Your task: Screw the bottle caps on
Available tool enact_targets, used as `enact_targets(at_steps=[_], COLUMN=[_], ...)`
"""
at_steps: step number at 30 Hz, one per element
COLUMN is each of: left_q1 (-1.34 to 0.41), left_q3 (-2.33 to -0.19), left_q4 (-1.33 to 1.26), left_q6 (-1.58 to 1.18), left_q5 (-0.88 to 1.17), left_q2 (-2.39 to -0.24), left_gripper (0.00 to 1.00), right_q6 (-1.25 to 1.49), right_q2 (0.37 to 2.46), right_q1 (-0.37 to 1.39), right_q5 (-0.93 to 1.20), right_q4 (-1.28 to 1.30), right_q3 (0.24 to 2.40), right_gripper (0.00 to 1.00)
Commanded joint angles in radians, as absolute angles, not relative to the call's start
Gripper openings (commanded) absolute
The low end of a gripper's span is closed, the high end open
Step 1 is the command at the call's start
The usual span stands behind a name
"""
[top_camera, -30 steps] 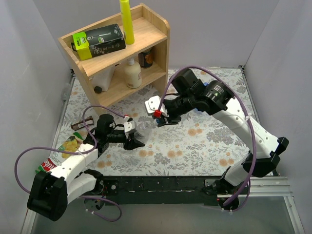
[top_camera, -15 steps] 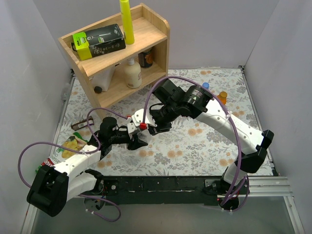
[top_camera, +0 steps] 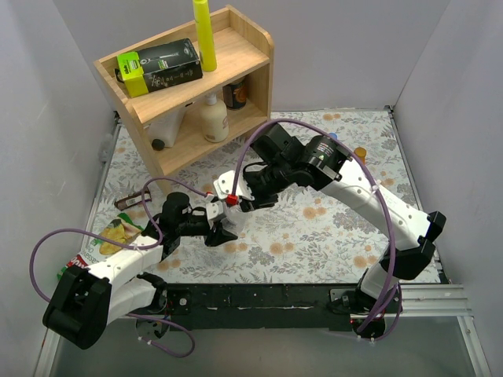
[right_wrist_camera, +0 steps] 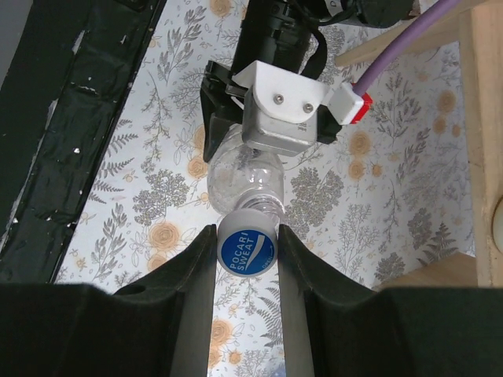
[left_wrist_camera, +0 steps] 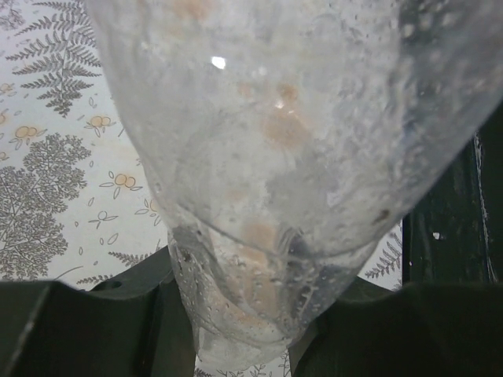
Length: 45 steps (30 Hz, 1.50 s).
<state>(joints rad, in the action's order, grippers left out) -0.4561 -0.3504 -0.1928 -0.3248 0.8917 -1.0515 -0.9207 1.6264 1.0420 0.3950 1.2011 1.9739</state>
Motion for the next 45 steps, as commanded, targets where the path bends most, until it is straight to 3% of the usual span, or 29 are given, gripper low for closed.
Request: enact_targets(at_steps=[1,26,45], left_q1=[-0.465,-0.491,-0.492], left_q3=[-0.345,-0.394,-0.410], left_q4=[-0.195,-0.192,-0.251], left_q6=[-0.288,-0.275,-0.244], left_q5=[0.914,0.959,0.882], left_q2=[-1.035,-1.032,-1.034], left_gripper=[0.00,0.00,0.00], right_q6=[-0.922,-0.969,-1.063], right_q2=[1.592,1.608,1.615], right_q1=[1.040,1.040,1.034], right_q5=[0.397,0.322,0.354], right_q4=[1.166,1.118,1.249], right_q3=[2.005,1.884,1.789], right_gripper=[0.19,0.20,0.21])
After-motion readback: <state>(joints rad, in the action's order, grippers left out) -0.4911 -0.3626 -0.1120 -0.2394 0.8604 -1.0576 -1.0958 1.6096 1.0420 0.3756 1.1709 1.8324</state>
